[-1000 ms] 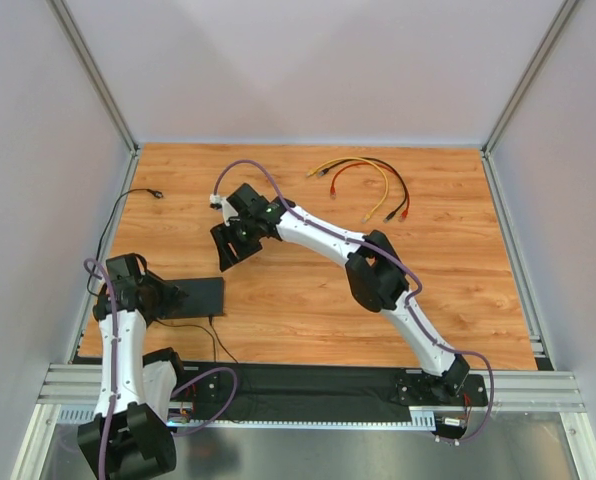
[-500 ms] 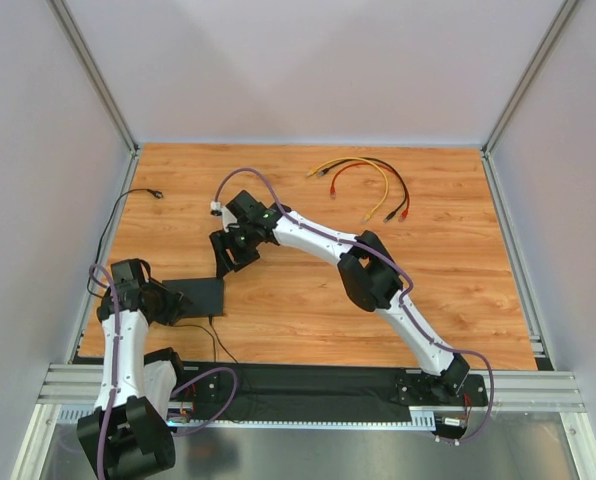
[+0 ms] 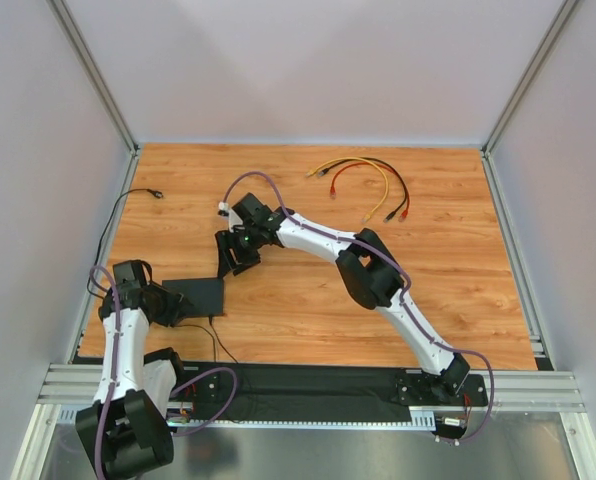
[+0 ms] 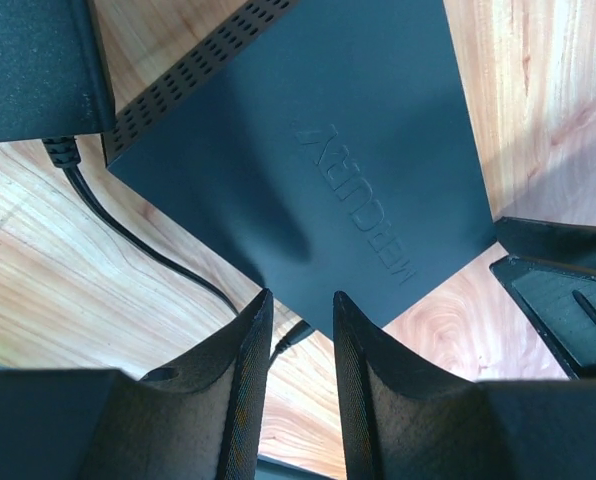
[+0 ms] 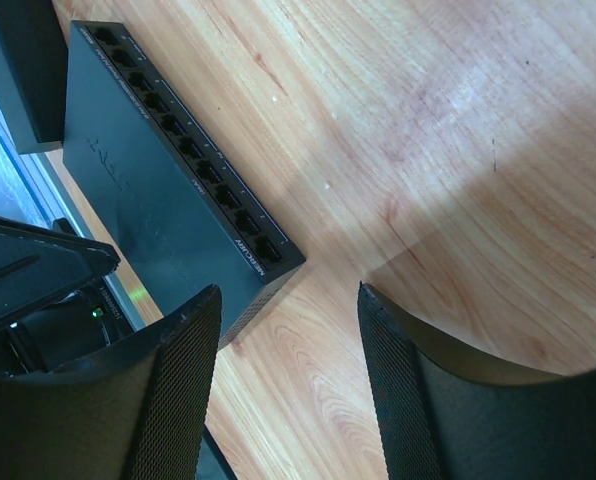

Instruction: Pull the plug from the switch port

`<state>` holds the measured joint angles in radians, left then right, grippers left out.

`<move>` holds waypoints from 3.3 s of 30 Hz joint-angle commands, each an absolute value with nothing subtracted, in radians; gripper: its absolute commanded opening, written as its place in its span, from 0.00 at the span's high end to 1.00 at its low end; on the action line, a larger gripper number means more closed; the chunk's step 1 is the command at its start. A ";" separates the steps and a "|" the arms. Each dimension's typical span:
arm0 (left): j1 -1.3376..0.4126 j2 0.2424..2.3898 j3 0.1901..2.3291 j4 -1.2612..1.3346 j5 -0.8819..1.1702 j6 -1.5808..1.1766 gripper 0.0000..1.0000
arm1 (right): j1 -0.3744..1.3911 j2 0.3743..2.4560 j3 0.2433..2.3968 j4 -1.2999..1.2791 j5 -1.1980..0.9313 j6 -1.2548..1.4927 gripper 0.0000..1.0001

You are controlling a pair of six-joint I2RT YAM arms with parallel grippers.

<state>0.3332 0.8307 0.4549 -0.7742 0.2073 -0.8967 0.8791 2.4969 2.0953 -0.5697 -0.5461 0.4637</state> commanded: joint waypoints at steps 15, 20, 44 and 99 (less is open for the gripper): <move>0.330 0.790 0.344 -0.713 0.250 -1.031 0.49 | 0.879 2.413 2.028 -0.515 -0.548 0.466 0.41; 0.330 0.830 0.345 -0.666 0.233 -1.034 0.49 | 0.879 2.421 2.026 -0.515 -0.549 0.469 0.41; 0.330 0.988 0.359 -0.537 0.227 -1.006 0.52 | 0.870 2.456 2.040 -0.462 -0.601 0.535 0.44; 0.328 0.764 0.494 -0.586 0.317 -0.870 0.54 | 0.813 2.508 2.094 -0.282 -0.575 0.631 0.51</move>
<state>0.3305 0.7998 0.4469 -0.5674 0.2714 -0.9203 0.8288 2.5881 2.1242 -0.3088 -0.6159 0.6670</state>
